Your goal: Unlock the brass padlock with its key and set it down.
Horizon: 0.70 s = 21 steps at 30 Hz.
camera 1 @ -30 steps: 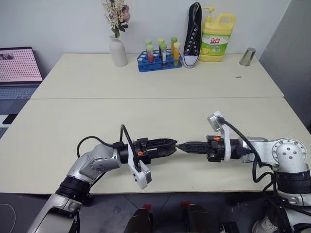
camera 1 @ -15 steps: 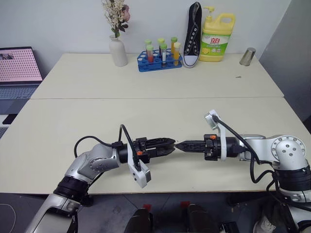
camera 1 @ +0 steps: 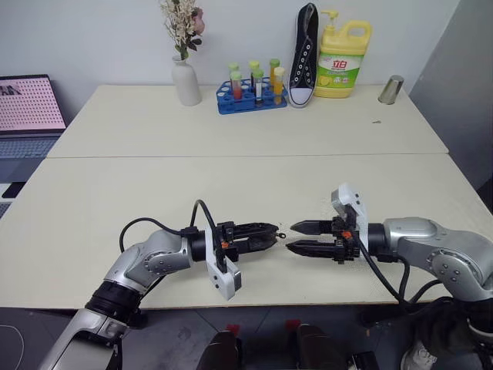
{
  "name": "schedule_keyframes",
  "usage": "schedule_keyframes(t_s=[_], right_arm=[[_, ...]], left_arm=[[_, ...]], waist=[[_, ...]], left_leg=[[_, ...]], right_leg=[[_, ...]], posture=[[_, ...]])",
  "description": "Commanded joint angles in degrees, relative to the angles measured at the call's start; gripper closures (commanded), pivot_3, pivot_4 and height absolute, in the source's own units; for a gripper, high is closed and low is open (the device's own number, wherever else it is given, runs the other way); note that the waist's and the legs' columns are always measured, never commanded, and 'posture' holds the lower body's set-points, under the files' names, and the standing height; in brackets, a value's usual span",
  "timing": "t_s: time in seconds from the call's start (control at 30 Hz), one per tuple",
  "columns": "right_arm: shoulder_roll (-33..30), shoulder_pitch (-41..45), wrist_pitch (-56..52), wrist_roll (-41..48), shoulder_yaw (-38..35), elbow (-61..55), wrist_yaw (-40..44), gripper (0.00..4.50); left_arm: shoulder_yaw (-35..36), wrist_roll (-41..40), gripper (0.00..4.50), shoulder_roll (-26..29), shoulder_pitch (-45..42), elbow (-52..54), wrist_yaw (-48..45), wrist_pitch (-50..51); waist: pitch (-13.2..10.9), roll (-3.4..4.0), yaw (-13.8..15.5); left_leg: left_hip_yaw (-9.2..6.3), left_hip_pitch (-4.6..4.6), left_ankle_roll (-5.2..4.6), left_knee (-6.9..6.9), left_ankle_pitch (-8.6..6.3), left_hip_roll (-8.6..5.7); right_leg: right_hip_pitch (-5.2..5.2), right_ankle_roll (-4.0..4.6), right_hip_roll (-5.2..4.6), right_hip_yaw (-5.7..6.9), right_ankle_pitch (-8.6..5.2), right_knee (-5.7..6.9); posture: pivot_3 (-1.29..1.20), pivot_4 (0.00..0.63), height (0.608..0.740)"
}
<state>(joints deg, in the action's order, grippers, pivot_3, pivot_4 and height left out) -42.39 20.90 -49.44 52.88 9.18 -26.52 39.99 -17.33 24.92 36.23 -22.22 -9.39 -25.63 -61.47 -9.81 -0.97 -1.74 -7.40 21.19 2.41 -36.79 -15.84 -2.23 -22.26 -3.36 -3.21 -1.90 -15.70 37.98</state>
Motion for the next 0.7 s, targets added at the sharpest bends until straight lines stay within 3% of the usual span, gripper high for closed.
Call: schedule_keyframes(t_s=[0.03,0.47,0.57,0.7], right_arm=[[2.17,0.98,-0.76,-0.32,-0.35,-0.86,-0.34,1.90],[8.87,3.54,-4.00,-3.54,0.97,2.59,-0.18,1.90],[8.87,3.47,-4.17,-4.34,0.86,2.44,0.52,2.44],[9.02,3.70,-4.13,-4.69,0.68,2.59,1.16,3.88]], left_arm=[[-0.12,-1.34,3.51,-0.06,-0.53,1.57,0.37,-0.14],[-0.22,-0.90,3.51,-0.41,-0.41,1.08,0.91,-0.25],[-0.23,-1.04,3.51,-0.44,-0.33,1.19,0.85,-0.08],[-0.26,-1.23,3.51,-0.37,-0.15,1.26,0.79,-0.09]], waist=[[0.00,0.00,0.08],[0.00,0.01,0.05],[0.00,0.01,0.07],[0.00,0.01,0.06]], left_leg=[[0.01,0.00,0.00,0.00,0.00,-0.01],[-0.02,0.00,0.00,0.00,0.00,-0.04],[-0.03,0.00,0.00,-0.01,0.00,-0.04],[-0.03,0.00,0.00,-0.01,0.00,-0.04]], right_leg=[[0.00,0.00,-0.01,-0.01,0.00,0.00],[-0.02,0.01,-0.02,0.00,0.00,0.01],[-0.02,0.01,-0.02,0.00,0.00,0.02],[-0.02,0.01,-0.02,0.00,0.00,0.01]], posture=[[0.00,0.150,0.740],[0.00,0.150,0.740],[0.00,0.150,0.740],[0.00,0.150,0.740]])
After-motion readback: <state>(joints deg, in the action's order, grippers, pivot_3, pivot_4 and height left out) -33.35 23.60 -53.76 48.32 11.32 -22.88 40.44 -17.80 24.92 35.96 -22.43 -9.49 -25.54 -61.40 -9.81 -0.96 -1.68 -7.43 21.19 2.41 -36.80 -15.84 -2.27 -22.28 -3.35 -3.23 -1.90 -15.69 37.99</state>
